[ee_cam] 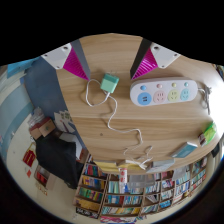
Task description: Unplug charger
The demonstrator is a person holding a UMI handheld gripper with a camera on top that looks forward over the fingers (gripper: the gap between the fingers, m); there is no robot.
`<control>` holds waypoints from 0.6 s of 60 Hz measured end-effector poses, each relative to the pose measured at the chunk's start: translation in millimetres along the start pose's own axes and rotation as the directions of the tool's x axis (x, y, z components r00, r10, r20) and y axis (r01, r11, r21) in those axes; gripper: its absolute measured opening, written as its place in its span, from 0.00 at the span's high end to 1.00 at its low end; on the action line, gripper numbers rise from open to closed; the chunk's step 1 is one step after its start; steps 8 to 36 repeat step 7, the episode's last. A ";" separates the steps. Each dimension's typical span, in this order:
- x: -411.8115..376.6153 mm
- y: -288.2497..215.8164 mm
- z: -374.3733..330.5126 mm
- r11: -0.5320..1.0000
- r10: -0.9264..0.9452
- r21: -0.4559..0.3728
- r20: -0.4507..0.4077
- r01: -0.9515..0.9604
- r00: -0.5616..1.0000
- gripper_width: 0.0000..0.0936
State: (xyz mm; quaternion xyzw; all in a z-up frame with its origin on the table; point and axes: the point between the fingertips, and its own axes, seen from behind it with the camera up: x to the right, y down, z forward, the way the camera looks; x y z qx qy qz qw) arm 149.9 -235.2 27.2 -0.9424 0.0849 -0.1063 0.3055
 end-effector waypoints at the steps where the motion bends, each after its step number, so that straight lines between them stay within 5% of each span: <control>1: 0.2 -0.3 -5.0 1.000 0.011 0.006 -0.003 -0.011 1.000 0.10; 36: 1.8 3.0 -46.3 0.997 0.064 0.042 -0.012 -0.063 0.998 0.10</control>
